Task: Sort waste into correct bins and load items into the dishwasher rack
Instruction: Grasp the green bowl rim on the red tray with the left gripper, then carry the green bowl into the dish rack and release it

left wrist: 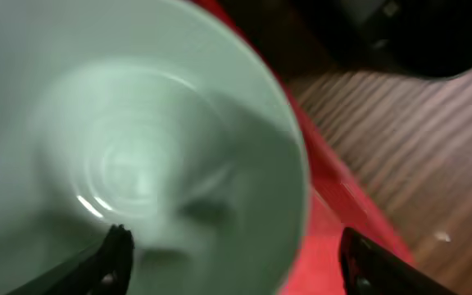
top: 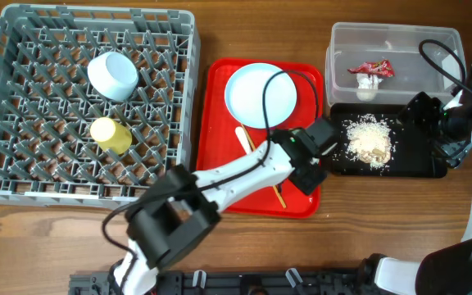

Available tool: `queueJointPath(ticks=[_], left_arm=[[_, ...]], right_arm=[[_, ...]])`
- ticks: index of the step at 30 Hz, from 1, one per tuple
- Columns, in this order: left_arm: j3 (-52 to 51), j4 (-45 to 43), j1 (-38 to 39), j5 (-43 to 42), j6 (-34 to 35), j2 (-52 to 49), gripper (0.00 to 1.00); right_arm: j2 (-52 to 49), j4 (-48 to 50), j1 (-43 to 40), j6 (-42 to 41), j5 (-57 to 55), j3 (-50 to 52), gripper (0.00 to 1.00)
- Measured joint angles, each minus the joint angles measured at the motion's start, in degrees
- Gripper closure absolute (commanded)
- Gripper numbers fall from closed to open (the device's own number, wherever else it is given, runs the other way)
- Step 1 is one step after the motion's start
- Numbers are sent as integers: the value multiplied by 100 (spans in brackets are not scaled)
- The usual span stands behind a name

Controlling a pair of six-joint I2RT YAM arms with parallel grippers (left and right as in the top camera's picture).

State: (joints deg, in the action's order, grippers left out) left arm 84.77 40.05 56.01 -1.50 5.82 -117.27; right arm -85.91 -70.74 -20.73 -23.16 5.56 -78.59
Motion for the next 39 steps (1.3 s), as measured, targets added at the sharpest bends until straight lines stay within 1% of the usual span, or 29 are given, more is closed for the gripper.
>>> queueJointPath(ticks=[1, 3, 5, 6, 7, 11, 16, 22, 25, 28, 30, 33, 35, 39], left_arm=[[0, 2, 20, 61, -2, -79, 45], [0, 2, 42, 232, -33, -188, 51], [0, -2, 42, 407, -70, -278, 61], [0, 2, 42, 490, -94, -313, 68], [0, 0, 42, 551, -76, -328, 78], [0, -70, 42, 706, -101, -330, 96], [17, -111, 42, 898, -116, -323, 96], [15, -105, 22, 898, -107, -131, 96], [9, -103, -68, 876, -107, 297, 96], [9, -120, -361, 780, -107, 922, 96], [9, -181, -758, 570, -116, 1429, 96], [17, -328, -1565, 2, -140, 2028, 96], [20, -487, -2197, -529, -155, 2227, 96], [22, -922, -3635, -1956, -175, 2238, 96]], right_arm=[[0, -2, 0, 0, 0, 0, 0], [0, -13, 0, 0, 0, 0, 0], [0, -28, 0, 0, 2, 0, 0], [0, -31, 0, 0, 0, 0, 0], [0, -39, 0, 0, 2, 0, 0], [0, -42, 0, 0, 2, 0, 0], [0, -44, 0, 0, 2, 0, 0], [0, -61, 0, 0, 2, 0, 0], [0, -61, 0, 0, 2, 0, 0], [0, -61, 0, 0, 4, 0, 0], [0, -61, 0, 7, 17, 0, 0], [0, -74, 0, 24, 26, 0, 0], [0, -90, 0, 26, 37, 0, 0], [0, -85, 0, 26, 39, 0, 0]])
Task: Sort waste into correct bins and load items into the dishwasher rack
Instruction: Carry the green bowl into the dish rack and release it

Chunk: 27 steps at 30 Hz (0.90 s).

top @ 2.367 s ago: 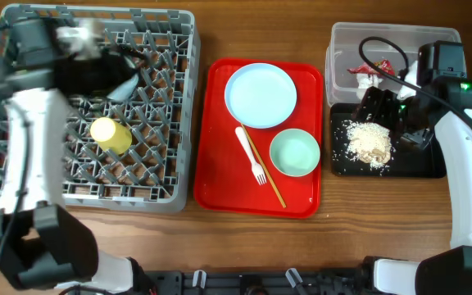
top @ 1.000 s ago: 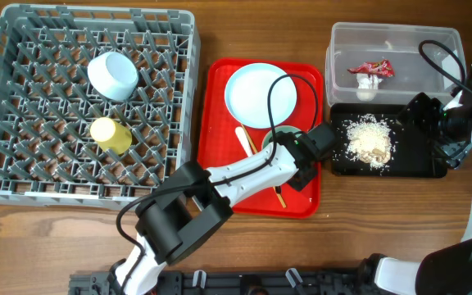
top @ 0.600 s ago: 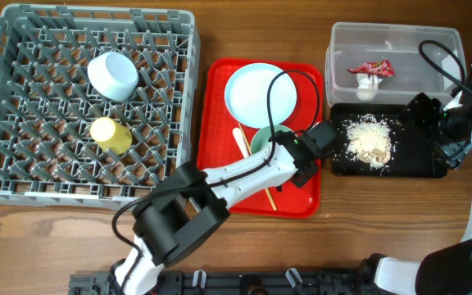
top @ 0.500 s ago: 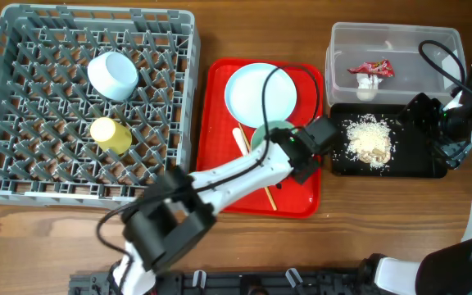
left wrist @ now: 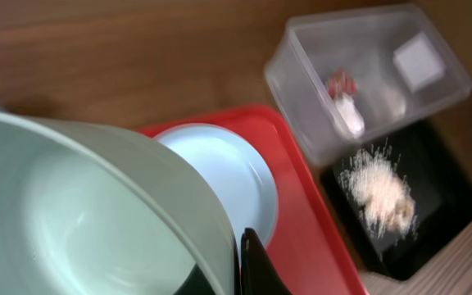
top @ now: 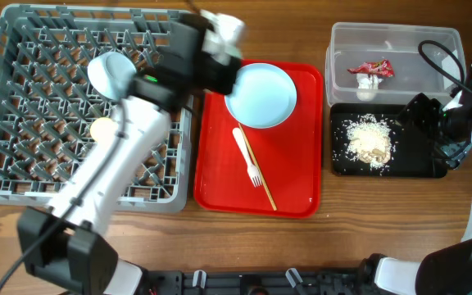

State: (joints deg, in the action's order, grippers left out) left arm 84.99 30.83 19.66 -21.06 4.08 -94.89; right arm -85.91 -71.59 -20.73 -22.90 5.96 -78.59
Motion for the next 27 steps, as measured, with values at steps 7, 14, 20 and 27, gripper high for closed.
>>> queueJointPath(ticks=[7, 14, 20, 27], left_arm=[[0, -1036, -1746, -2420, 229, -474, 96], [-17, -2461, -2568, -3978, 1292, -1475, 96], [-22, -3582, -2868, -4686, 2334, -2240, 96], [-15, -3733, -2885, -4983, 2682, -2579, 96]], right_arm=[[0, -4, 0, 0, 2, 0, 0], [0, -17, 0, 0, 2, 0, 0], [0, -22, 0, 0, 2, 0, 0], [0, -42, 0, 0, 2, 0, 0]])
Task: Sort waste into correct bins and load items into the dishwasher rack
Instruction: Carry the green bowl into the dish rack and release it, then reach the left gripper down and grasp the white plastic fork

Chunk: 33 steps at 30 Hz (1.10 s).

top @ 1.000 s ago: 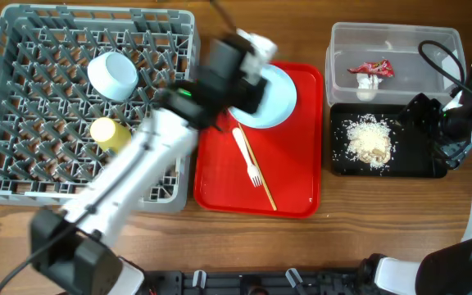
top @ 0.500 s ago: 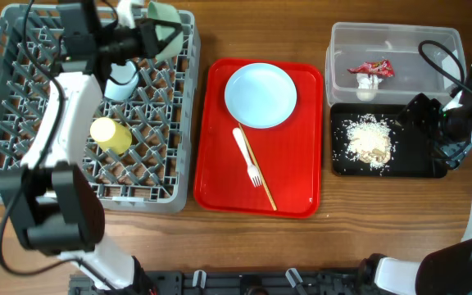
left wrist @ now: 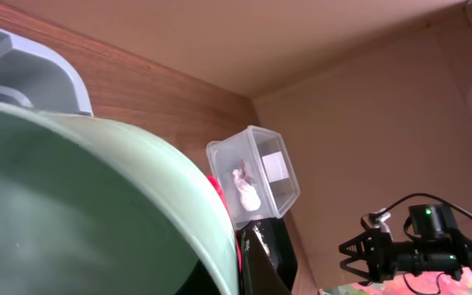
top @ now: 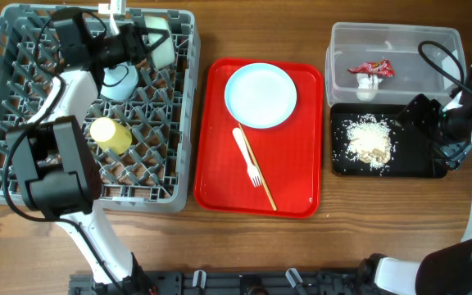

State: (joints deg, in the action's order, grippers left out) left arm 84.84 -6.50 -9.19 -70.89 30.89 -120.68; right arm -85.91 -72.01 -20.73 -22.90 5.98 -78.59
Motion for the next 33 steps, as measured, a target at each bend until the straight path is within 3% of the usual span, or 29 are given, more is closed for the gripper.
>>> queueJointPath(ticks=[7, 9, 11, 12, 14, 17, 33], left_arm=[[0, 111, -236, -105, 57, -17, 94], [2, 219, -361, -127, 81, -20, 85], [2, 313, -472, -146, 103, -31, 67], [2, 352, -514, -116, 109, -31, 64], [0, 433, -695, -74, 133, -52, 31], [0, 529, -881, -35, 133, -74, 1], [-2, 684, -1189, 13, 149, 315, 0]], right_arm=[[0, -2, 0, 0, 0, 0, 0], [0, -7, 0, 0, 0, 0, 0], [0, -22, 0, 0, 0, 0, 0], [0, -20, 0, 0, 0, 0, 0], [0, -22, 0, 0, 0, 0, 0], [0, -22, 0, 0, 0, 0, 0], [0, -42, 0, 0, 0, 0, 0]])
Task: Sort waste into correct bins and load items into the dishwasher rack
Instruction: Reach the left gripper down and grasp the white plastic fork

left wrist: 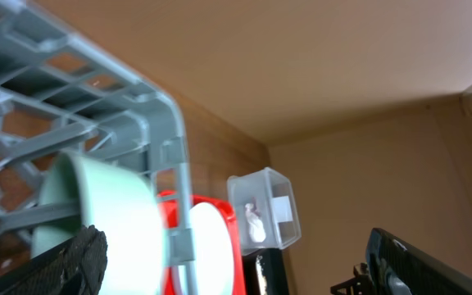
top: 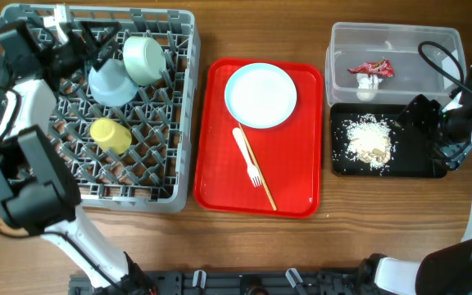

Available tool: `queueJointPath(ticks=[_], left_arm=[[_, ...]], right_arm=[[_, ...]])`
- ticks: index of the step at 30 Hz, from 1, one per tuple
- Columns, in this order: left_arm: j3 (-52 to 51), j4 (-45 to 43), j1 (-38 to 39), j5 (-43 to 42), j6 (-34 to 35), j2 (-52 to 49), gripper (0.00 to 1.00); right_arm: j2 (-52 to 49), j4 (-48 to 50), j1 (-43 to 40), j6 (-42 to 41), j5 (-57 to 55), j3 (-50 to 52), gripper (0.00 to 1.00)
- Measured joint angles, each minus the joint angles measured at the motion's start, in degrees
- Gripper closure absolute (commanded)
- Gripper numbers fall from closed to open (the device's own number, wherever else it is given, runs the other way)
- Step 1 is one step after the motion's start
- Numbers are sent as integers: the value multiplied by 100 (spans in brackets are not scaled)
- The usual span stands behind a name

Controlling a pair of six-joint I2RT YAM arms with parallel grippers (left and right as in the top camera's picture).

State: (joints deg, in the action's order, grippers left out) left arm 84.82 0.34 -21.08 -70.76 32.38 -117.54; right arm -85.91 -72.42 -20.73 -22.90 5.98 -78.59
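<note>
A pale green bowl (top: 143, 59) lies on its side among the pegs at the back of the grey dishwasher rack (top: 183, 115); in the left wrist view the bowl (left wrist: 97, 221) stands just inside the rack's corner post. My left gripper (top: 95, 43) is open a little left of the bowl, its fingers (left wrist: 76, 260) spread wide with nothing between them. On the red tray (top: 220, 176) are a white plate (top: 260, 95), a fork (top: 247, 156) and a chopstick (top: 262, 176). My right gripper (top: 420, 111) hovers at the black bin's far right corner.
In the rack also sit a light blue cup (top: 109, 82) and a yellow cup (top: 110, 135). A clear bin (top: 392, 37) at the back right holds a red wrapper (top: 370, 70). In front of it, the black bin (top: 342, 160) holds food scraps (top: 369, 141).
My left gripper let go of the green bowl, which now rests on its side in the rack's back row. The gripper has opened and sits further left. The right arm is unchanged.
My left gripper was open at the green bowl on the red tray. Then it held the bowl by its rim near the rack's back right corner, then over the rack's back row. Now the bowl lies in the rack and the gripper is open.
</note>
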Motion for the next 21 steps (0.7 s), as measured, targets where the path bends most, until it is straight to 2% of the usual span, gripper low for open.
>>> queueJointPath(ticks=[5, 10, 12, 15, 21], left_arm=[[11, 654, 22, 352, -107, 704, 0], [33, 2144, 365, 1344, -752, 1333, 0], [33, 2594, 708, 1832, -1117, 1471, 0], [33, 3104, 1659, 2916, -1366, 1606, 0], [28, 3506, 3436, 4964, -1558, 1617, 0]], right_arm=[[0, 0, 0, 0, 0, 0, 0], [0, -2, 0, 0, 0, 0, 0], [0, -2, 0, 0, 0, 0, 0], [0, -2, 0, 0, 0, 0, 0], [0, -2, 0, 22, 0, 0, 0]])
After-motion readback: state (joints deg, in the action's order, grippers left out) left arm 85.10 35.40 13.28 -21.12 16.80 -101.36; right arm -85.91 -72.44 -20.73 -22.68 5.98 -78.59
